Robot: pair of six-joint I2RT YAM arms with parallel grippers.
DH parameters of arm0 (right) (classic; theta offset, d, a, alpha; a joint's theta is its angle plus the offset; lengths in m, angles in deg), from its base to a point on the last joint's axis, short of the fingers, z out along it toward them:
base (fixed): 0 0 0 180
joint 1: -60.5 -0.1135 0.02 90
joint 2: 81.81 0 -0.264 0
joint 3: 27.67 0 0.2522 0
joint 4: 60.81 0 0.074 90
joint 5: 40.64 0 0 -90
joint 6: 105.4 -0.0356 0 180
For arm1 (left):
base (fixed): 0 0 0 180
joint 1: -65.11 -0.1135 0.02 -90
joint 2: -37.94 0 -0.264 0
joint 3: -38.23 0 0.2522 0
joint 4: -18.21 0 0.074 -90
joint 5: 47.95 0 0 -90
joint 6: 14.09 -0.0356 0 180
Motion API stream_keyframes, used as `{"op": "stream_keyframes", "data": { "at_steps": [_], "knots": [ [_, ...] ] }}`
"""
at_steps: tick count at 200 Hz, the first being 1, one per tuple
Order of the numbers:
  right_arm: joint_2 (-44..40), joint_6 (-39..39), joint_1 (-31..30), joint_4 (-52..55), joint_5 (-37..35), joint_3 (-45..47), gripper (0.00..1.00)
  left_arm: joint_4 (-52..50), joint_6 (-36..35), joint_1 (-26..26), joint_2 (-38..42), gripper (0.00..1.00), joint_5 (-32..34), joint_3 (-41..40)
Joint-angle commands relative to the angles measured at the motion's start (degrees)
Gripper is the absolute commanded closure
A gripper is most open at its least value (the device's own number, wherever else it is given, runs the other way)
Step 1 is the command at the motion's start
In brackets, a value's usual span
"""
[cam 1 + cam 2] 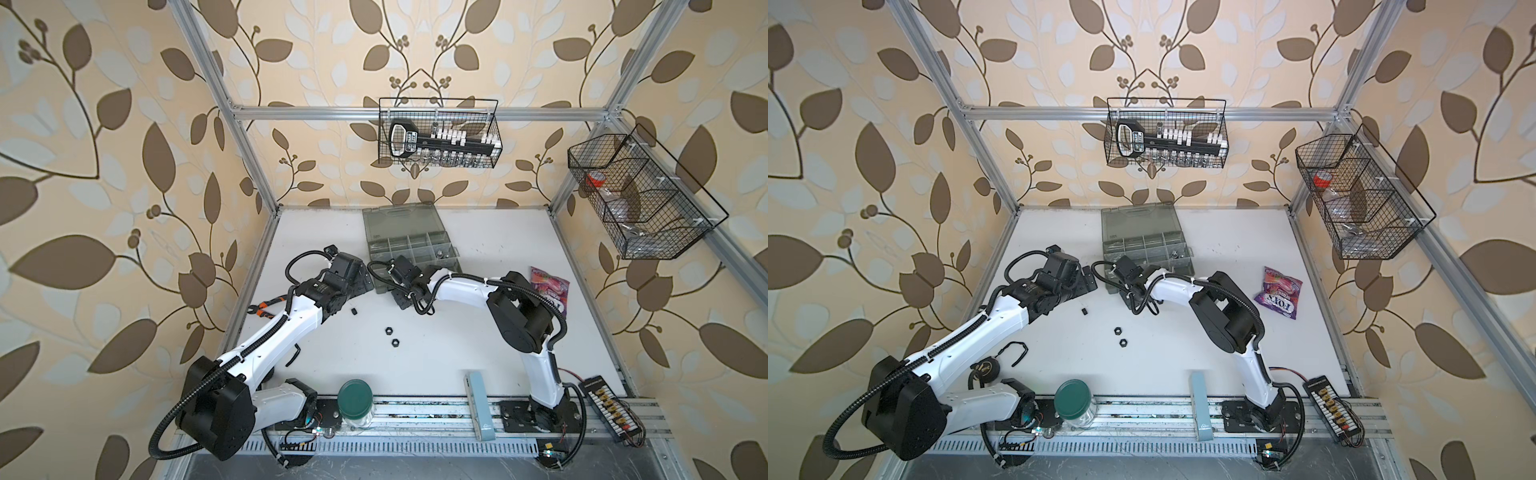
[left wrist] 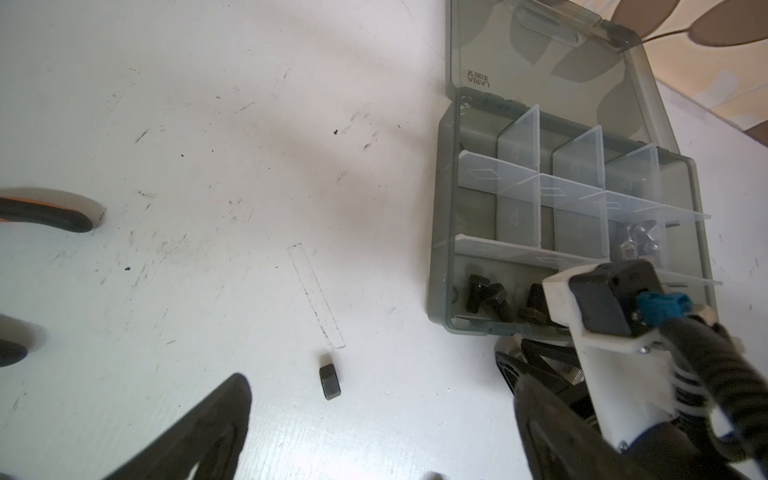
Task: Sort the screws and nuts into containers
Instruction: Pick up the screw from the center of the table.
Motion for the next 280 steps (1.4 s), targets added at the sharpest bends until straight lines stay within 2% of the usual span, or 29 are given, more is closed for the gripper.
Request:
{"op": "stream_keyframes", "data": {
  "at_steps": [1,65,164,184,210,240,280],
  "knots": [
    [3.0,1.1,-0.5,3.9,0.6,0.4,0.71,0.0,0.4,-0.8,0.3,0.01,0.2,-0.1],
    [0.6,0.9,-0.5,4.1,-0.7,4.7,0.71,0.0,0.4,-0.9,0.1,0.01,0.1,-0.2],
    [-2.4,0.1,-0.4,5.7,-0.2,6.0,0.75,0.1,0.5,-0.9,0.1,0.01,-0.3,0.1],
    [-2.1,0.2,-0.3,5.2,0.2,6.1,0.79,0.2,0.4,-0.9,0.2,0.01,-0.3,0.2],
    [-1.5,0.2,-0.4,5.3,1.0,5.2,0.92,-0.1,0.4,-0.9,0.2,0.01,-0.3,0.3],
    [-3.8,0.1,-0.4,5.6,2.2,4.7,0.97,-0.2,0.3,-1.0,0.7,0.01,0.2,0.1],
    [-11.3,-0.2,1.4,5.6,3.9,3.7,1.00,-0.2,0.4,-1.0,0.4,0.01,0.1,0.1]
  ]
}}
